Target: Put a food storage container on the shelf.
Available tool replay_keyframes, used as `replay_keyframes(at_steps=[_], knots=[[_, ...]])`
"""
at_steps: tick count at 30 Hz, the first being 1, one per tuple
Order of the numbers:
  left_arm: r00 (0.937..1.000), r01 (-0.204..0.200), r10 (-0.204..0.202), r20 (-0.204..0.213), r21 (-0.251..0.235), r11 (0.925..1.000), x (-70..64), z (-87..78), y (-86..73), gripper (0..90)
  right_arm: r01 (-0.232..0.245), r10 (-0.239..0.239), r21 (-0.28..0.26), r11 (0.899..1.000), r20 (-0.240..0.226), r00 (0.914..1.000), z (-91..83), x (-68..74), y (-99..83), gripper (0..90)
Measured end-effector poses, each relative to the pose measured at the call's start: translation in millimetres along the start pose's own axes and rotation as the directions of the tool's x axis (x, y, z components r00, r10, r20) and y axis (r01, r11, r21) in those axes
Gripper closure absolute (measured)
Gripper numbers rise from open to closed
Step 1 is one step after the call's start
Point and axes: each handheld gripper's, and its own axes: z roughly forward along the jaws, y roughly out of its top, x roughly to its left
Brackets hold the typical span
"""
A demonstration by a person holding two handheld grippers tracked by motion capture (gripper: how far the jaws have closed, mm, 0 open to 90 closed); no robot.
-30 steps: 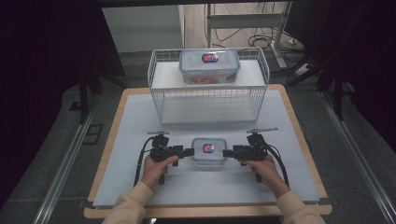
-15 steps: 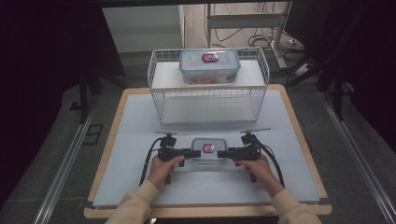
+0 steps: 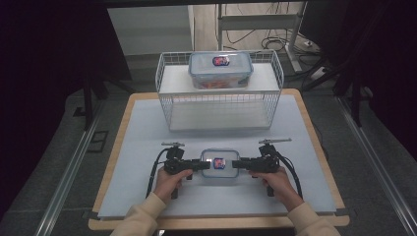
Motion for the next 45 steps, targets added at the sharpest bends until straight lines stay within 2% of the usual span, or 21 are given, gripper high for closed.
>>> replay_keyframes(at_steps=[8, 12, 20, 37, 45], knots=[[0.9992, -0.035, 0.035, -0.02, -0.012, 0.9993, -5.5, -2.3, -4.4, 48.8, 0.026, -0.026, -0.013, 1.0, 0.002, 0.9997, -2.8, 4.4, -3.5, 53.5], [0.999, -0.039, 0.039, -0.024, -0.015, 0.9991, -7.0, -3.1, -4.9, 49.1, 0.02, -0.02, -0.012, 1.0, -0.004, 0.9998, -3.5, 4.4, -3.8, 53.7], [0.9983, -0.051, 0.051, -0.029, -0.031, 0.9982, -10.3, -6.9, -4.2, 49.8, 0.042, -0.042, -0.021, 0.999, -0.008, 0.9991, -3.6, 6.2, -3.1, 53.6], [0.9941, -0.102, 0.1, -0.041, -0.062, 0.9928, -22.4, -15.9, 2.5, 50.1, 0.103, -0.103, -0.06, 0.993, 0.001, 0.9947, -12.2, 17.4, 4.7, 53.3], [0.9922, -0.119, 0.116, -0.045, -0.067, 0.9907, -25.7, -18.2, 10.1, 50.1, 0.114, -0.114, -0.071, 0.991, 0.006, 0.9935, -15.3, 20.9, 11.1, 53.3]])
